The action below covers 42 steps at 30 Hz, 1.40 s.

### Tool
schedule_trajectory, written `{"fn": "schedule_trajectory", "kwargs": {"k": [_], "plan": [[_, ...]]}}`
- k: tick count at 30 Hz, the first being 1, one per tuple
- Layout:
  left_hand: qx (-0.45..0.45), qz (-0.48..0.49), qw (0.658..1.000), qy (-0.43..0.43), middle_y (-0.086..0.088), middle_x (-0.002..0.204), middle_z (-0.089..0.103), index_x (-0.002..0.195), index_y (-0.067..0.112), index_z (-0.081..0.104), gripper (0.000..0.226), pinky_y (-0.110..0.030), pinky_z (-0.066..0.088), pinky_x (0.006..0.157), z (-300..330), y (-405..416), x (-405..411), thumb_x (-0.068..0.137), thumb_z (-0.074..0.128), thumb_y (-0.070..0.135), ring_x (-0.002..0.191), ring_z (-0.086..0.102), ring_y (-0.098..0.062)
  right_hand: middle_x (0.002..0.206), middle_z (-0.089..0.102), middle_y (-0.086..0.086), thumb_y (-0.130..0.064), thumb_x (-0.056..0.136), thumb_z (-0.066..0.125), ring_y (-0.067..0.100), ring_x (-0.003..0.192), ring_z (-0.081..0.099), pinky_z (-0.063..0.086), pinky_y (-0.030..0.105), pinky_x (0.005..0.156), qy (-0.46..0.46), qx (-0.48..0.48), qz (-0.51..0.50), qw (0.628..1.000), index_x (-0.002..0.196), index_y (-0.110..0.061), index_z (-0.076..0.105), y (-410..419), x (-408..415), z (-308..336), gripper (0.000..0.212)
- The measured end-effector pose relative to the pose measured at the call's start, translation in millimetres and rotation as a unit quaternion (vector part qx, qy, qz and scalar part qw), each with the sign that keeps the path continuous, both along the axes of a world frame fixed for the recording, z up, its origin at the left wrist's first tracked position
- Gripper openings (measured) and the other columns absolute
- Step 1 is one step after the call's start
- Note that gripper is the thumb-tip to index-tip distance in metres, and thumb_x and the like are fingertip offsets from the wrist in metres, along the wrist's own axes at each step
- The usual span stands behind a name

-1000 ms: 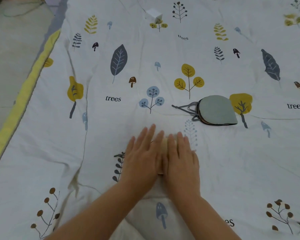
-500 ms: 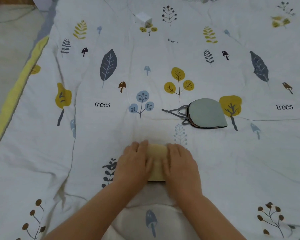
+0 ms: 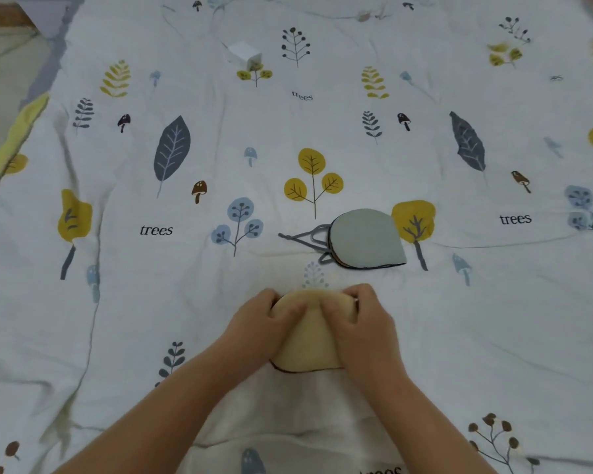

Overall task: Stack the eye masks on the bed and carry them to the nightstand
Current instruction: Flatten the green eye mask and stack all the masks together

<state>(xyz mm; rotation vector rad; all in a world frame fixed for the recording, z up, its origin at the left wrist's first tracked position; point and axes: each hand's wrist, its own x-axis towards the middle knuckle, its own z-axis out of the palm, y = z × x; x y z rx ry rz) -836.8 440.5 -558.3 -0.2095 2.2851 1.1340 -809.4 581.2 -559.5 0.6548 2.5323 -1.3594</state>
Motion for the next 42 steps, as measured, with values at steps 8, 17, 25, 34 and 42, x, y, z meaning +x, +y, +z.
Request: {"fn": "schedule_trajectory", "kwargs": {"k": [8, 17, 25, 34, 42], "plan": [[0.041, 0.048, 0.994, 0.088, 0.008, 0.074, 0.048, 0.091, 0.016, 0.051, 0.014, -0.027, 0.032, 0.053, 21, 70, -67, 0.085, 0.048, 0.028, 0.072, 0.046, -0.015, 0.072, 0.047, -0.019, -0.033, 0.084, 0.058, 0.017, 0.079, 0.050, 0.037, 0.030, 0.070, 0.100, 0.026, -0.039, 0.994, 0.097, -0.024, 0.050, 60, -67, 16, 0.017], [-0.133, 0.051, 0.984, 0.106, -0.017, 0.123, 0.046, 0.121, 0.006, 0.045, 0.045, -0.041, 0.039, 0.092, -18, 108, -99, 0.090, 0.041, 0.038, 0.115, 0.043, -0.031, 0.116, 0.057, 0.011, -0.032, 0.090, 0.051, 0.029, 0.109, 0.052, 0.040, 0.036, 0.086, 0.053, 0.097, -0.019, 0.994, 0.124, -0.009, 0.048, 77, -105, -19, 0.041], [-0.090, 0.041, 0.993, 0.072, -0.014, 0.130, 0.045, 0.133, 0.011, 0.038, 0.055, -0.041, 0.038, 0.096, -32, 101, -104, 0.088, 0.039, 0.043, 0.120, 0.044, -0.032, 0.131, 0.048, 0.019, -0.044, 0.086, 0.051, 0.036, 0.121, 0.044, 0.038, 0.048, 0.102, 0.001, 0.074, -0.020, 0.997, 0.129, -0.001, 0.039, 78, -110, -28, 0.063], [-0.039, -0.027, 0.999, 0.026, -0.003, 0.105, 0.052, 0.122, 0.016, 0.046, 0.042, -0.028, 0.040, 0.068, -15, 87, -95, 0.083, 0.048, 0.031, 0.092, 0.046, -0.022, 0.121, 0.058, 0.014, -0.045, 0.078, 0.060, 0.031, 0.111, 0.053, 0.041, 0.035, 0.087, -0.067, 0.018, -0.014, 0.997, 0.122, -0.003, 0.047, 74, -96, -24, 0.063], [-0.028, -0.029, 0.999, 0.014, -0.003, 0.105, 0.060, 0.112, 0.019, 0.053, 0.029, -0.029, 0.040, 0.079, 40, 50, -35, 0.085, 0.048, 0.029, 0.093, 0.052, -0.020, 0.097, 0.059, 0.007, -0.048, 0.078, 0.060, 0.025, 0.086, 0.053, 0.039, 0.030, 0.074, -0.105, 0.011, 0.035, 0.994, 0.091, -0.015, 0.043, 46, -39, 25, 0.040]]}}
